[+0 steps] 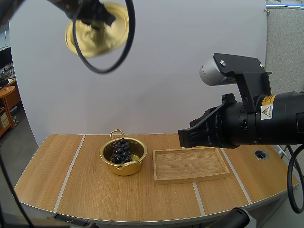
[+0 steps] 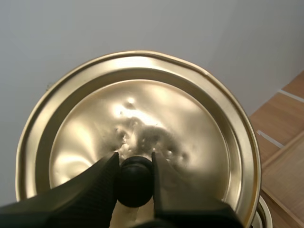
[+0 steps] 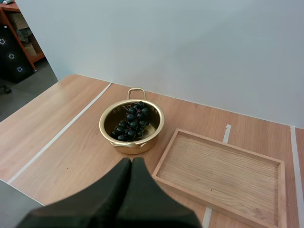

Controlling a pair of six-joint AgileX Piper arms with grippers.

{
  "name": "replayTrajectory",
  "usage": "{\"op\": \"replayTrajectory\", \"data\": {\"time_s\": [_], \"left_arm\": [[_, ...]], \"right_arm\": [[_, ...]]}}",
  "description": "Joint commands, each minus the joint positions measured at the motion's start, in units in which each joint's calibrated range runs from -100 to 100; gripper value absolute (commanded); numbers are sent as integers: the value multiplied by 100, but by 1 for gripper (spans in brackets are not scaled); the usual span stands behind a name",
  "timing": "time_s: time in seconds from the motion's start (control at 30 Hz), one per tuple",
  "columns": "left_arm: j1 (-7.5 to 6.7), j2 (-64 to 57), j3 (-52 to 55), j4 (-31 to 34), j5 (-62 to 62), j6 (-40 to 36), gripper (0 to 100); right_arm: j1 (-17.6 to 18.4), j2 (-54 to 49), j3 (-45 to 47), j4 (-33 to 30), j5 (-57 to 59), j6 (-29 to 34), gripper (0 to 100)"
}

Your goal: Open the pot, put the grape inside, and close it

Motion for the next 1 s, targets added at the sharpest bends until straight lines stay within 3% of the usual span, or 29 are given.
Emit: {"op": "replayTrajectory", "data": {"time_s": [0.0,0.17,0.4,0.97], "left_arm": [[-13,391,785,-485,0,113,0],[-13,854,1390,-955,0,301,0],[-13,1132,2068,-964,0,406,0],[-13,1430,2755,-995,-375,601,0]], "right_arm": [[-60,-49,22,38,-72,-160,0],[-72,-49,22,38,170,-200,0],[-222,-171,73,97,259,-200,0],[-259,-640,1386,120,-224,-274,0]]}}
